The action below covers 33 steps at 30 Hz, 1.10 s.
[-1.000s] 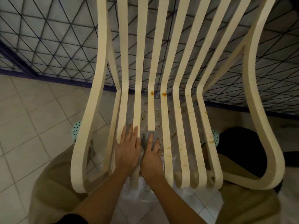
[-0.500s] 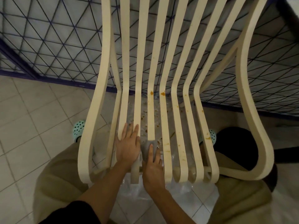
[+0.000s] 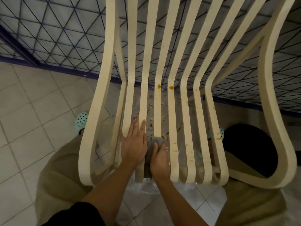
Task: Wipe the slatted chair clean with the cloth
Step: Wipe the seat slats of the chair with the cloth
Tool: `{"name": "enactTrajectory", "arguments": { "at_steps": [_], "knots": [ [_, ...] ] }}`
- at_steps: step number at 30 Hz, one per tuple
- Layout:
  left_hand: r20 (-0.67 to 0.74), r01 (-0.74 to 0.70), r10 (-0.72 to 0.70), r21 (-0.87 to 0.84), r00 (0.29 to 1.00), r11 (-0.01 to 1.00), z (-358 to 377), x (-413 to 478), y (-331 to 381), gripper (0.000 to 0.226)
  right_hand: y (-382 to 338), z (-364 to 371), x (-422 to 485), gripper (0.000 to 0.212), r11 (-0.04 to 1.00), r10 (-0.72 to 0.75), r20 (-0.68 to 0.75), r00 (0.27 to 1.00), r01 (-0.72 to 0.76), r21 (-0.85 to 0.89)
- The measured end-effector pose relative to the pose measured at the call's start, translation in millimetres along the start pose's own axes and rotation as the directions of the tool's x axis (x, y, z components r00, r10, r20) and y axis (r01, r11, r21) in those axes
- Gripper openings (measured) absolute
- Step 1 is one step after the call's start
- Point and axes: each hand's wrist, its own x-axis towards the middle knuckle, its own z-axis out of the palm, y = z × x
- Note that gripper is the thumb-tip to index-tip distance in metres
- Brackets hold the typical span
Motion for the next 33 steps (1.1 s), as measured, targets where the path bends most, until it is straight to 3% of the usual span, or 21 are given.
{"name": "enactTrajectory", "arguments": {
  "at_steps": [2,8,16,22,29,33],
  "knots": [
    [-0.005,-0.013,0.014,0.038,1.0,0.999,2,-1,0,0.06,0,3,6,0.029,0.999,0.003,0.006,1.0,-0.003,-0.054],
    [-0.005,-0.008,0.009,0.035,1.0,0.999,4,1,2,0.058,-14,5,38,0.027,0.982,-0.007,0.028,1.0,0.001,0.187],
    [0.023,-0.002,0.002,0.018,1.0,1.0,8,3,1,0.06,-48,7,99,0.04,0.972,-0.027,0.018,0.999,0.022,0.235],
    [-0.01,0.009,-0.01,-0.034,1.0,0.999,6,5,1,0.056,-71,5,135,0.04,0.987,-0.04,-0.007,0.999,0.041,0.158],
    [0.115,0.005,-0.016,0.091,0.993,0.996,-5,3,4,0.063,-52,18,104,0.037,0.983,0.016,-0.015,1.0,-0.013,0.183],
    [0.042,0.029,-0.031,0.052,0.999,0.998,-3,6,3,0.057,-33,7,64,0.031,0.97,0.039,0.042,0.998,-0.047,0.237]
  ]
}}
